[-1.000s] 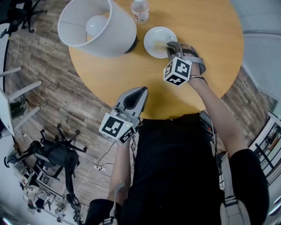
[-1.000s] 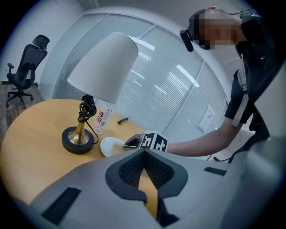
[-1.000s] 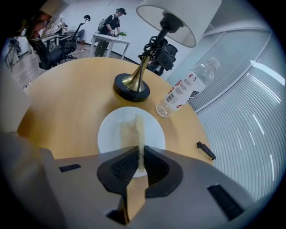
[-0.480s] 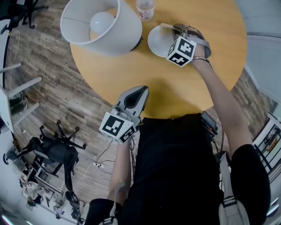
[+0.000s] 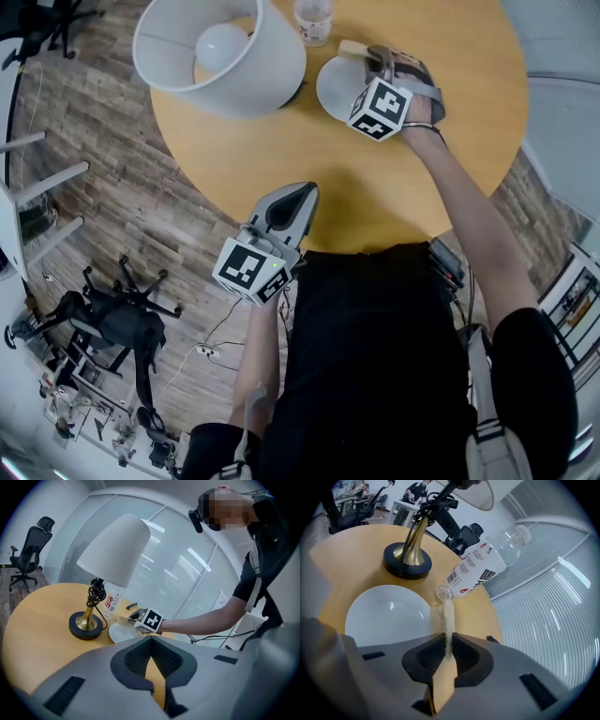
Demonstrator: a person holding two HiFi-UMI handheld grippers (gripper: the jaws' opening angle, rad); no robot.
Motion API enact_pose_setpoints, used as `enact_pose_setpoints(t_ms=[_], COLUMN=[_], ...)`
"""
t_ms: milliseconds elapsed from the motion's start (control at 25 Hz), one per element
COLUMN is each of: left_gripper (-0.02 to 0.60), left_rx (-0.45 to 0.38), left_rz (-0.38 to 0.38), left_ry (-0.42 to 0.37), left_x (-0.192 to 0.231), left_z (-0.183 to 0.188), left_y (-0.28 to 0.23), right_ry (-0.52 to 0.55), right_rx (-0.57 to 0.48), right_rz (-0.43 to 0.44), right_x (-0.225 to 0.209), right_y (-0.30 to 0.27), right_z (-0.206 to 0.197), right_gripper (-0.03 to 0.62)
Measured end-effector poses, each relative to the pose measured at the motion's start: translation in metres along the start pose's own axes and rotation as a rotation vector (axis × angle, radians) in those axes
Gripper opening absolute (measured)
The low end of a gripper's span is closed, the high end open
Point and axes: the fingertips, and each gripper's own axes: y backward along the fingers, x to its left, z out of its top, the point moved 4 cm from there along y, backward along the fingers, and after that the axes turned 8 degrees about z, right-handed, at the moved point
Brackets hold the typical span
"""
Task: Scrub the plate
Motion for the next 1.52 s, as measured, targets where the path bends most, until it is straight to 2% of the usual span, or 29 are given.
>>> enact_pose_setpoints(t_ms=[200, 520, 1000, 1200, 1520], left_gripper=[0.011, 0.011, 0.011, 0.011, 0.011], left_rx=[-0.003, -0.001, 0.005, 0.012, 0.009], left_rz=[-0.002, -0.016, -0.042, -0.042, -0.028], left_ry=[-0.005, -0.021, -0.028, -0.02, -0.022], left_x=[-0.003, -0.009, -0.013, -0.011, -0.012], left_z=[-0.005, -0.004, -0.004, -0.003, -0.007], left_y=[0.004, 0.007, 0.002, 0.001, 0.004], right_ry=[0.036, 0.1, 0.118, 0.12, 0.111], right_rx=[-0.019, -0.032, -0.102, -0.13, -0.086], right_rz=[-0.048, -0.039, 0.057, 0.09, 0.156], right_x=[0.022, 0.063, 0.108, 0.11, 0.09], right_y=[0.015, 0.034, 0.078, 0.084, 0.045], right_z=[-0.001, -0.006, -0.003, 0.0, 0.001], right_gripper=[0.029, 0.029, 0.029, 0.029, 0.029])
